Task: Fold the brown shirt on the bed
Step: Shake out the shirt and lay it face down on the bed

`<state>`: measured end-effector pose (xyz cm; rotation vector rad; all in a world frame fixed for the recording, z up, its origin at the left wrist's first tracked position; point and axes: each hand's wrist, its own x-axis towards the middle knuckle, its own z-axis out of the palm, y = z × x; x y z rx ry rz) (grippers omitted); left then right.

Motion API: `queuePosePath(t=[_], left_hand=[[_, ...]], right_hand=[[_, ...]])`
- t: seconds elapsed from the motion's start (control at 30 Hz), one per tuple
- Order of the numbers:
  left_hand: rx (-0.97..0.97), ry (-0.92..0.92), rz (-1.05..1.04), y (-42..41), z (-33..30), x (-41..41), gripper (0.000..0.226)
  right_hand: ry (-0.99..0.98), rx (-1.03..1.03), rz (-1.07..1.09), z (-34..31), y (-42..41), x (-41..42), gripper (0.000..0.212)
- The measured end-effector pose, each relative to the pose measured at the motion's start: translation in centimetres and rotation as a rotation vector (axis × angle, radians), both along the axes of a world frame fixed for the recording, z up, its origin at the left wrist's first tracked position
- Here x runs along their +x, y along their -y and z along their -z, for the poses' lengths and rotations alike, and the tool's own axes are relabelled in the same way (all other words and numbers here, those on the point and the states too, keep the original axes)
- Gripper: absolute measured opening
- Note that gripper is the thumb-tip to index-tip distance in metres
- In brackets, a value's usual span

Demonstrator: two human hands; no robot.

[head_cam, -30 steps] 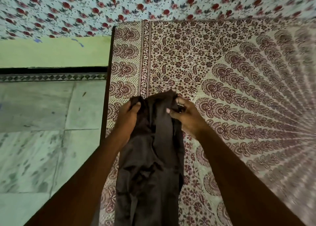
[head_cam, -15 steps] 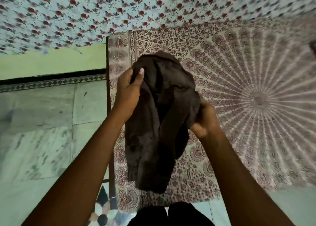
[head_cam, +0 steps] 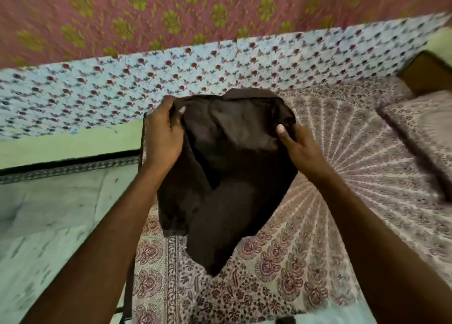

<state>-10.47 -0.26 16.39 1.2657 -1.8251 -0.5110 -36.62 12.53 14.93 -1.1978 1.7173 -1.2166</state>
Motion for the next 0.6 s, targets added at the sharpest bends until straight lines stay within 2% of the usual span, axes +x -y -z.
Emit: queuePosePath(t=[0.1, 0.17, 0.2, 0.27, 0.33, 0.4, 0.5, 0.53, 0.6], left_hand=[[-0.136, 0.158, -0.135, -2.2, -2.9, -2.3, 0.025], [-0.159, 0.271, -0.232, -4.2, -4.6, -4.4, 0.025], [-0.16, 0.305, -0.262, -5.1, -5.4, -5.4, 0.024], [-0.176, 0.364, -0.3, -6.4, -6.3, -6.9, 0.021], [-0.191, 0.417, -0.324, -7.4, -7.0, -8.2, 0.02], [-0.184, 0.425, -0.364, -8.0, -8.0, -9.2, 0.022], [-0.171, 0.38, -0.414, -8.3, -9.2, -10.2, 0.026], [-0.162, 0.373, -0.434, -8.1, -9.6, -10.4, 0.026], [-0.133, 0.366, -0.464, -7.6, -10.0, -10.6, 0.026]], right_hand=[[-0.36, 0.014, -0.132, -2.4, -1.2, -5.6, 0.05], [-0.623, 0.117, -0.228, -3.5, -1.6, -9.3, 0.079], [-0.708, 0.162, -0.251, -4.0, -1.7, -10.9, 0.083], [-0.814, 0.151, -0.207, -4.8, -2.0, -13.6, 0.056], [-0.845, 0.09, -0.021, -5.6, -2.4, -16.2, 0.031], [-0.819, 0.114, 0.076, -6.4, -2.9, -18.0, 0.031], [-0.869, 0.188, -0.108, -7.8, -4.7, -19.9, 0.053], [-0.887, 0.175, -0.098, -8.3, -5.4, -20.6, 0.053], [-0.911, 0.119, -0.004, -9.0, -6.2, -22.1, 0.04]])
